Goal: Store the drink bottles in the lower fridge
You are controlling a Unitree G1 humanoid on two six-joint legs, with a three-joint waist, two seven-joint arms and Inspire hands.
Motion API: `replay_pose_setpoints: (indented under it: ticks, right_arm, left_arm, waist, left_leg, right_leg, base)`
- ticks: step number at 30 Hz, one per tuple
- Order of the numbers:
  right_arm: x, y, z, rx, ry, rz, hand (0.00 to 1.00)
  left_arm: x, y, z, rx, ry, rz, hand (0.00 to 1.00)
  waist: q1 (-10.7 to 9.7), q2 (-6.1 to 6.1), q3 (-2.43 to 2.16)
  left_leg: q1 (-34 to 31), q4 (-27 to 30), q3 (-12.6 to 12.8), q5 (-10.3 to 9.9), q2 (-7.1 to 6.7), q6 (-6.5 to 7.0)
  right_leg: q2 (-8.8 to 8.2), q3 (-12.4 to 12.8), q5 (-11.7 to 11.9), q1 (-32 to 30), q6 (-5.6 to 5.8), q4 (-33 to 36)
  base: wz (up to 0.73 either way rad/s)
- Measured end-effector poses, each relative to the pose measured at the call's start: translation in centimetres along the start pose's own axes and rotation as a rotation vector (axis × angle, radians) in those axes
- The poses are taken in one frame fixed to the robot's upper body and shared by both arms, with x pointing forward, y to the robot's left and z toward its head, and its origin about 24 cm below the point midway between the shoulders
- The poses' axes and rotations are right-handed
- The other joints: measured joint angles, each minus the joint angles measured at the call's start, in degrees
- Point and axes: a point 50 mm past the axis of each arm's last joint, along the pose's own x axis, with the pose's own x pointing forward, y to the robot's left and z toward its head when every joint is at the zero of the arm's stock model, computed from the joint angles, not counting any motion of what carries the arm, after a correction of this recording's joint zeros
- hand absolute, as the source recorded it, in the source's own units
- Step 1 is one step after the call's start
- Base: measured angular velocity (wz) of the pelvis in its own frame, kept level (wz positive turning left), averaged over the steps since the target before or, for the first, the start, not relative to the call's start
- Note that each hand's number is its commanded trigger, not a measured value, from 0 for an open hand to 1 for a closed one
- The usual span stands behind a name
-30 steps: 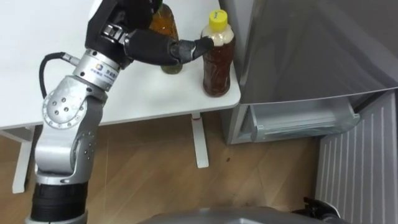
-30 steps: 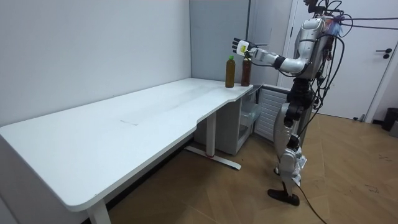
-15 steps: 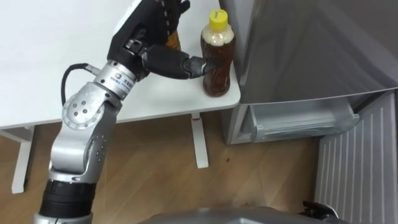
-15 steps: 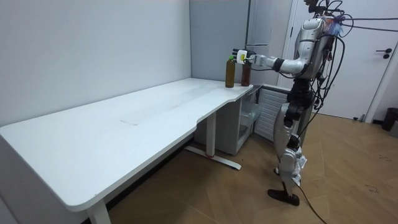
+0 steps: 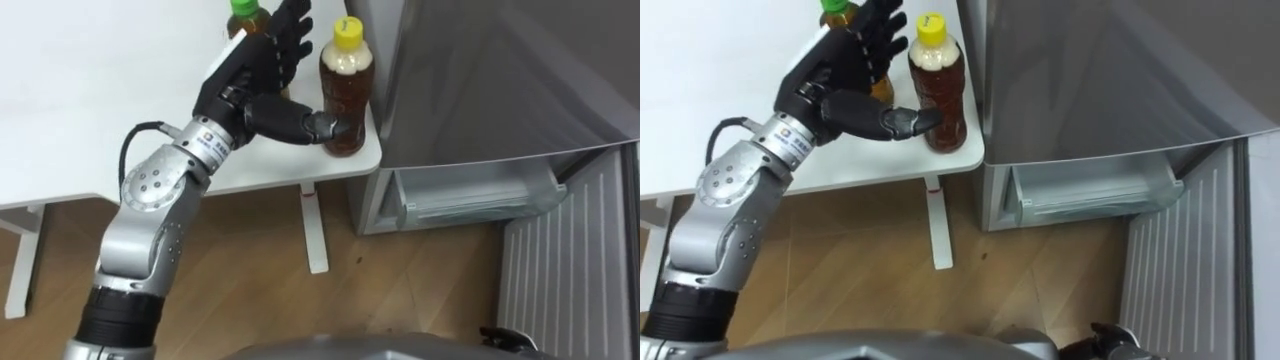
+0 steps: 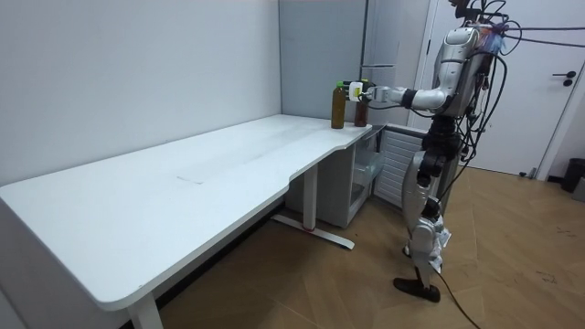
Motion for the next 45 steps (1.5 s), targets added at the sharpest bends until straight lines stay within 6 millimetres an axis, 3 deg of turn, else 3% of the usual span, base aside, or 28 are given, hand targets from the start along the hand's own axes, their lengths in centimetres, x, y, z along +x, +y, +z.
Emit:
replay_pose_setpoints:
  ticks: [16,32,39,45]
  right_arm:
    - [0.0,0.1,0.3,0.004,-0.009,-0.003,0.0]
    - [0.0,-0.1,0.0,0.001,0.0,-0.013,0.0]
    - [0.0,-0.1,-0.5,-0.038,0.03,-0.015,0.0]
    - [0.0,-0.2,-0.8,-0.077,0.053,-0.03,0.0]
  left_arm:
    - [0.3,-0.6,-1.1,-0.033,0.041,0.004,0.0]
    - [0.8,0.2,-1.8,-0.036,0.076,0.06,0.0]
    - [1.6,0.6,-1.2,-0.023,0.06,0.08,0.0]
    - [2.5,1.4,-2.0,-0.028,0.107,0.1,0.0]
  waist:
    - [-1.2,0.31,-0.01]
    - [-1.3,1.07,0.23]
    - [-1.3,1.45,0.03]
    - [-1.3,2.31,-0.33]
  left_leg:
    - [0.1,0.1,-0.1,0.0,0.01,0.0]
    - [0.0,0.0,-0.1,0.0,0.01,0.0]
    - [-0.1,0.0,0.0,0.0,0.0,0.0]
    - [0.0,0.0,0.6,0.0,0.01,0.0]
  right_leg:
    - [0.09,0.3,0.0,0.4,-0.01,0.1]
    - [0.1,0.5,0.0,-0.1,-0.03,0.1]
    - [0.09,0.5,0.0,-0.3,-0.03,0.1]
    - [0.1,1.1,0.0,-0.4,-0.03,0.3]
  base:
    - [0.0]
    - [0.0]
    - [0.0]
    - [-0.06]
